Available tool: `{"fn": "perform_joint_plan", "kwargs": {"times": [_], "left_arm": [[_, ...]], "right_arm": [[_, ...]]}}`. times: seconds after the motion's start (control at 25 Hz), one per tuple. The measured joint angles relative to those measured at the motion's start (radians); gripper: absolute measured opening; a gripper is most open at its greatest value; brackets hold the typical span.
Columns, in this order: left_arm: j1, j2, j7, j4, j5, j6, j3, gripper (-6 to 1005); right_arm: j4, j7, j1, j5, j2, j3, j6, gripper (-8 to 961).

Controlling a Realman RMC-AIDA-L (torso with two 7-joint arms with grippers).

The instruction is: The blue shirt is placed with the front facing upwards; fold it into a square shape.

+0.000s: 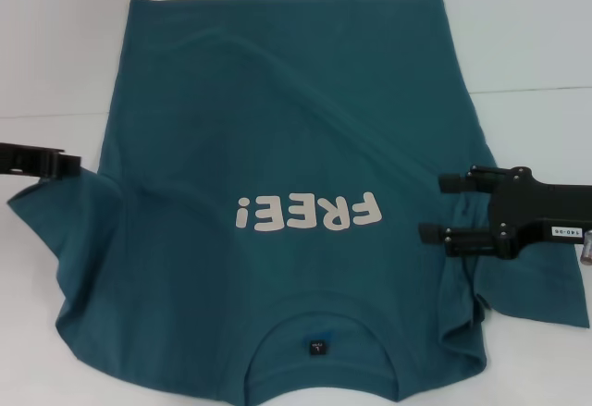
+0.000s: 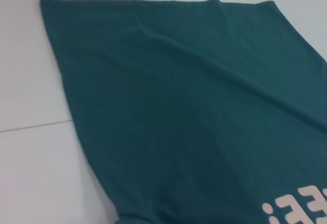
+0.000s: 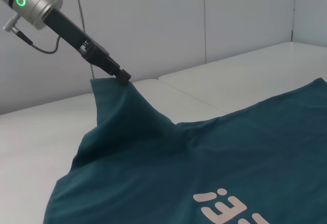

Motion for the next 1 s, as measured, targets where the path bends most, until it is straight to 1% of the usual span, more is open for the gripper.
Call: {"fn": "perform_joint_plan", "kwargs": {"times": [0.12,0.2,0.24,0.28,0.44,0.56,0.64,0.8,0.84,1.0], "left_arm": [[-0.006,-0.016,-0.002,0.003,-0.001,-0.006,0.01,50],[-0.014,-0.033,-0.003,0.003,-0.002,-0.007,0.016,51],[-0.021,-0.046,-0.006,0.009,-0.006,-0.008,0.044,51],[-0.021,-0.046,-0.006,0.009,-0.006,-0.008,0.044,51],[-0.025,-0.05,-0.041,0.058,-0.036,-0.045,0.137,52],[-0.04,-0.05,-0.062,0.138,-0.05,-0.106,0.195,52],[-0.059,-0.049,-0.061,0.205,-0.069,-0.144,0.214,53],[-0.11,-0.045,-0.038,0.342,-0.108,-0.196,0.22,54],[-0.116,-0.049,-0.025,0.358,-0.113,-0.223,0.233,54],[-0.113,-0.051,-0.02,0.361,-0.115,-0.267,0.264,55]], "right_arm": [[0.0,0.0,-0.001,-0.001,0.0,0.0,-0.001,881],[0.0,0.0,-0.001,-0.002,0.001,0.0,-0.001,882],[0.0,-0.001,-0.002,-0.002,0.001,0.0,-0.001,882],[0.0,-0.001,-0.002,-0.002,0.001,0.0,-0.001,882],[0.0,-0.002,-0.006,-0.002,0.001,0.0,-0.001,882],[0.0,-0.005,-0.01,-0.002,0.001,0.0,-0.001,881],[0.0,-0.009,-0.012,-0.002,0.0,0.0,-0.001,881],[0.0,-0.012,-0.014,-0.002,-0.001,-0.005,-0.001,881],[0.0,-0.012,-0.014,-0.003,-0.001,-0.006,-0.001,882],[0.0,-0.013,-0.015,-0.003,-0.002,-0.007,-0.001,882]]}}
